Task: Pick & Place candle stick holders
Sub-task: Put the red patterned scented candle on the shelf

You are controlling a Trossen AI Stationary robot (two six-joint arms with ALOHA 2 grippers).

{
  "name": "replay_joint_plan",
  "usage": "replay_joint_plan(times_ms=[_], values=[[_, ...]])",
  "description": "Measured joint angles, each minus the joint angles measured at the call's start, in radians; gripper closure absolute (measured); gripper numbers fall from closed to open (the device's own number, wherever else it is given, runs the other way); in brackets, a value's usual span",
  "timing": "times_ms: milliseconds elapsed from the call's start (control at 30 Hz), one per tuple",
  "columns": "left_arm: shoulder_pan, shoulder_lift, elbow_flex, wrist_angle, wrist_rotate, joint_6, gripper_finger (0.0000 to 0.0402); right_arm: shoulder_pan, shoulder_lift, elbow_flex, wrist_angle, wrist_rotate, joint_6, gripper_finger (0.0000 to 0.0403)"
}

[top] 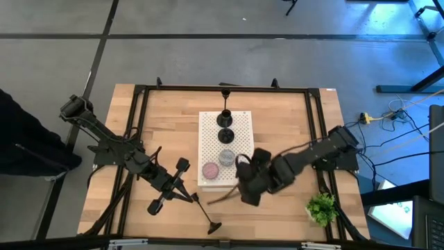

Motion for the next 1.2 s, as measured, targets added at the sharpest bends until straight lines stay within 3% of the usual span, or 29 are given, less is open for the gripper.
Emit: replay_joint_plan(times_ms=[233, 400, 1200], values=[[0.0, 0.0, 0.0, -0.002, 0.0, -0.002, 0.0399, -0.071, 0.004, 0.0, 0.023, -0.09, -0.041, 0.0107], [0.0, 0.0, 0.0, -0.005, 0.0, -0.002, 0.04, -0.067, 0.005, -0.005, 0.088, -0.088, -0.072, 0.0104], [0.0, 0.0, 0.0, -0.001, 0.0, -0.002, 0.04, -0.063, 0.053, -0.009, 0.008, -0.066, -0.062, 0.0103]])
